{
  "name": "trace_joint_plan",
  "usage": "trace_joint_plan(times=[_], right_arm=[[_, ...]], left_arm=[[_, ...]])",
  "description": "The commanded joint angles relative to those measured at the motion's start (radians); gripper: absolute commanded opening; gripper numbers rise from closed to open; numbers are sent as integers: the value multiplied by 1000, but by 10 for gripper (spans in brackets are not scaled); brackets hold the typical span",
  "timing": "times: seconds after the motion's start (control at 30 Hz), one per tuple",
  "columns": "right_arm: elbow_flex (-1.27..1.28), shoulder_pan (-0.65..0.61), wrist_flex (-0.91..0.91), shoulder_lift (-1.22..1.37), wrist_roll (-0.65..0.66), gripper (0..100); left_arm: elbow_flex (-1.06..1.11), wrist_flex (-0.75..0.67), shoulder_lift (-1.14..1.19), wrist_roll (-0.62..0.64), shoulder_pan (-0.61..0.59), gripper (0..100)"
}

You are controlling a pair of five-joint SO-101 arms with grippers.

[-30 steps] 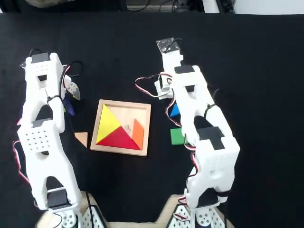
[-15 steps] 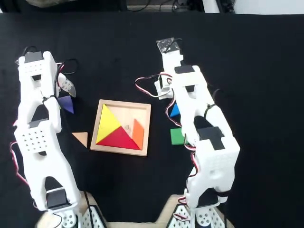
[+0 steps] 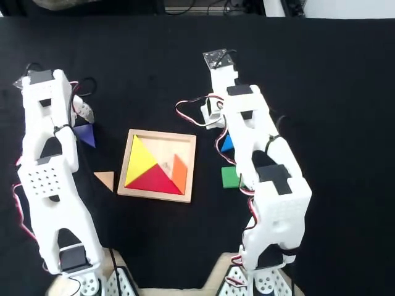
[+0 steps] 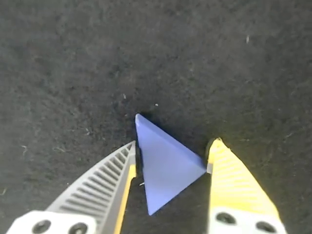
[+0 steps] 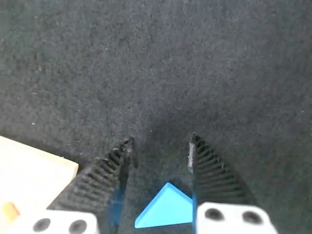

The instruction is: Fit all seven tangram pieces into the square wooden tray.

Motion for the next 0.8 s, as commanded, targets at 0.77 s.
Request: trace_joint_plan(times=[0.77], right_arm=[[-5, -18, -8, -50, 5, 170]], left_arm=[[-90, 32, 12, 57, 71, 243]])
